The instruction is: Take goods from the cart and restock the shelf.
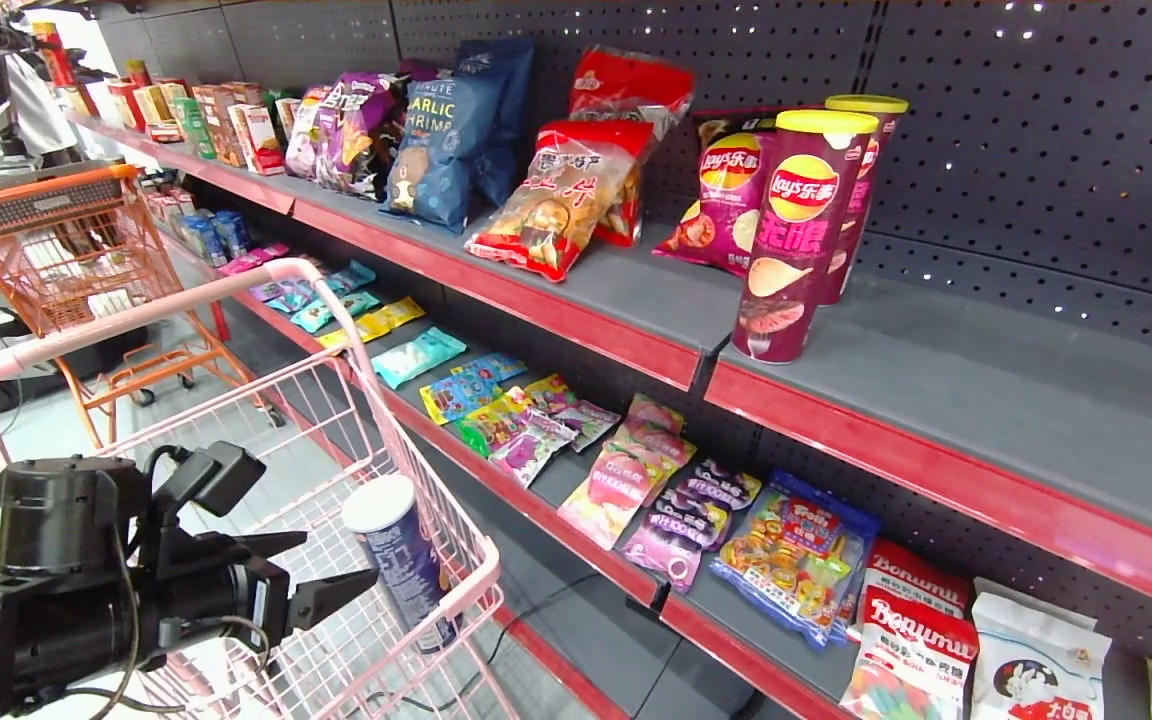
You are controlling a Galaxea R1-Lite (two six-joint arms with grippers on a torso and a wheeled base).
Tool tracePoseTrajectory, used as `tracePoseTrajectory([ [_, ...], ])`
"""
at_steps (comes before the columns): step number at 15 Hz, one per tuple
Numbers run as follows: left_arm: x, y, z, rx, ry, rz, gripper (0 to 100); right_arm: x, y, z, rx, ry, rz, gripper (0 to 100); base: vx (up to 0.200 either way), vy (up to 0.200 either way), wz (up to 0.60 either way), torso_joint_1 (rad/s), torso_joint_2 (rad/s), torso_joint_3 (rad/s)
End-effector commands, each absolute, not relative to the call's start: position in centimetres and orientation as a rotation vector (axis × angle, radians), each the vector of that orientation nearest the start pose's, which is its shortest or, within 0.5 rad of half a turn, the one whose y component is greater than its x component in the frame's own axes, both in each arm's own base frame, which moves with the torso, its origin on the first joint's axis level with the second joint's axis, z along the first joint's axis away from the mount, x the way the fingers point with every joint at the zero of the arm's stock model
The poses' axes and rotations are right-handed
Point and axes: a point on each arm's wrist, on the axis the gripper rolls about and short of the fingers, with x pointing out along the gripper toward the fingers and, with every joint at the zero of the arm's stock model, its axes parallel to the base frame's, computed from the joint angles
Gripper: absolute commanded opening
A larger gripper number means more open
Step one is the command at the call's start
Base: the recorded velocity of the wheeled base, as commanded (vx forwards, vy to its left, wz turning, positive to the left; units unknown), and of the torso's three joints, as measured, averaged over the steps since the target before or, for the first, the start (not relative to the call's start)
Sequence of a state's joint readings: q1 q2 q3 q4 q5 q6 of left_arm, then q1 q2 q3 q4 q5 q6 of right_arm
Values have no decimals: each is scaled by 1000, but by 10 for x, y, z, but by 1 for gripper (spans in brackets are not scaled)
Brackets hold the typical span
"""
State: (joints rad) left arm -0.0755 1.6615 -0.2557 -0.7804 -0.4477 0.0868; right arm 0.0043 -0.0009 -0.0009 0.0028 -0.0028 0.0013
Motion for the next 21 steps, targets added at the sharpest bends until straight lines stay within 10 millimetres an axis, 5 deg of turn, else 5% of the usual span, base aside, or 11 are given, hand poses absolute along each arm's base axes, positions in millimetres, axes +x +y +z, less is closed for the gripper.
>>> tracePoseTrajectory([
  [1, 216, -21, 63, -48, 648, -514, 100, -23, 0, 75, 2, 3, 3, 100, 0, 0, 0, 0, 0, 0],
  [21, 256, -27, -19, 24, 493, -649, 100, -23, 0, 76, -2, 2, 3, 100, 0, 0, 0, 0, 0, 0],
])
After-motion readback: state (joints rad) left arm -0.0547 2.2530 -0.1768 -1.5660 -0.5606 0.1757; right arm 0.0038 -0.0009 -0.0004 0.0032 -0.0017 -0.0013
